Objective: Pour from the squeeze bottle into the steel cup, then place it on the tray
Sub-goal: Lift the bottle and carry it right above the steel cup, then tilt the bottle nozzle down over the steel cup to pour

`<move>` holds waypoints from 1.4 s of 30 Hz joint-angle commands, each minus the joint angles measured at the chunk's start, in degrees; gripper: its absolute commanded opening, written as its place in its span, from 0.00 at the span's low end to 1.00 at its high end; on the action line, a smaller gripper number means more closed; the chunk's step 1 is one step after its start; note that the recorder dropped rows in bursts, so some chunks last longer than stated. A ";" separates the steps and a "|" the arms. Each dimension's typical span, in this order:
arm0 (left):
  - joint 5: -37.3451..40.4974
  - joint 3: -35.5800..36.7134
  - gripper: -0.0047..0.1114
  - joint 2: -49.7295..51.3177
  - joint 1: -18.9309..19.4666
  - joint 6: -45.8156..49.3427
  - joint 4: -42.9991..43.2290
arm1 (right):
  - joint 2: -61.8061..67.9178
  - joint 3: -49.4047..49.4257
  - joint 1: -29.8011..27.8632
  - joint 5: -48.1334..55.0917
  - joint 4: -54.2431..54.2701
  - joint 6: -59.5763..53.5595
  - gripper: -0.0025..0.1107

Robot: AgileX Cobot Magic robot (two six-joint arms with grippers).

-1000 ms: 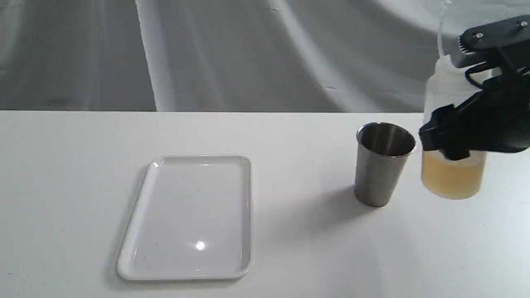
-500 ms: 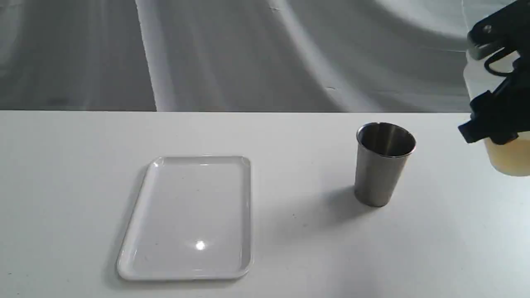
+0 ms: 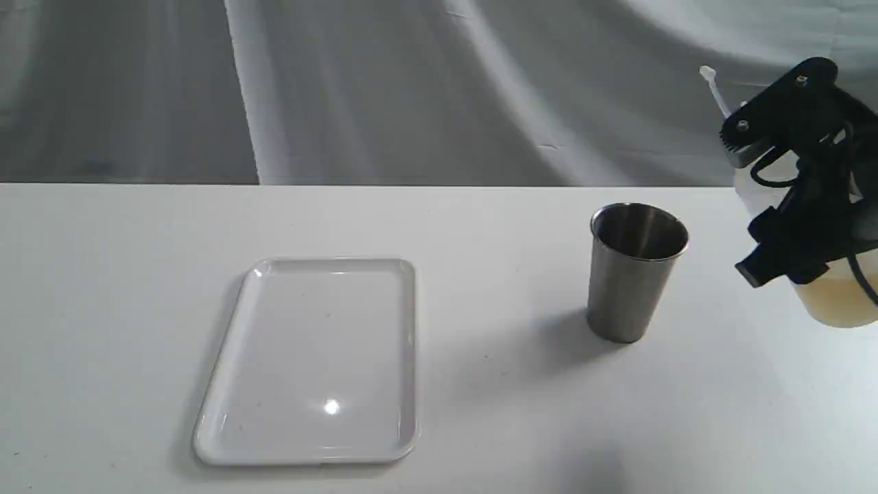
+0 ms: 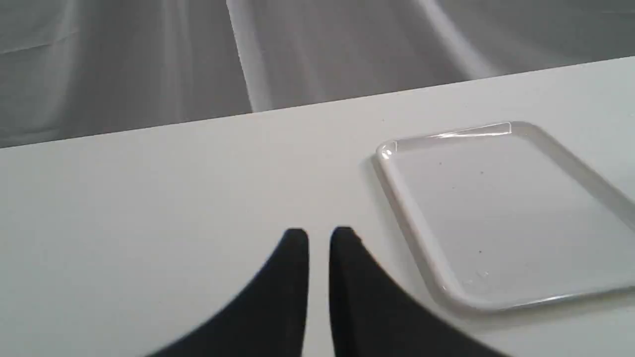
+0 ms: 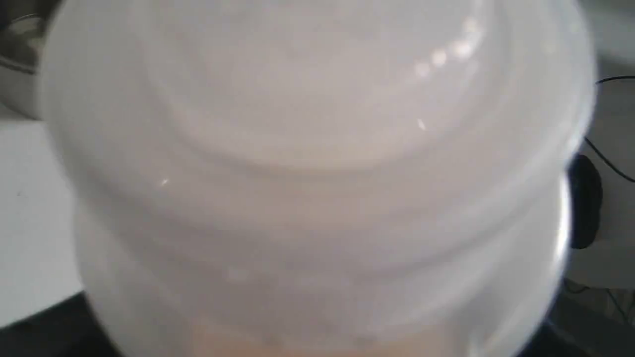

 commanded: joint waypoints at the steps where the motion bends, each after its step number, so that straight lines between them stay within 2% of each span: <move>1: -0.37 0.25 0.11 -0.28 -0.18 -0.10 0.03 | -0.66 -0.42 0.29 -1.24 -1.28 0.20 0.35; 12: -0.37 0.25 0.11 -0.28 -0.18 -0.10 0.03 | -0.66 -0.42 1.64 0.79 -11.16 0.33 0.35; 16: -0.37 0.25 0.11 -0.28 -0.18 -0.10 0.03 | -0.30 -0.42 2.24 0.94 -15.97 4.56 0.35; 22: -0.37 0.25 0.11 -0.28 -0.18 -0.10 0.03 | 3.95 -0.42 4.31 8.40 -24.86 6.28 0.35; 28: -0.37 0.25 0.11 -0.28 -0.18 -0.10 0.03 | 6.72 -0.42 6.25 8.90 -27.52 7.44 0.35; 42: -0.37 0.25 0.11 -0.28 -0.18 -0.10 0.03 | 9.16 -0.42 8.20 17.95 -41.72 12.36 0.35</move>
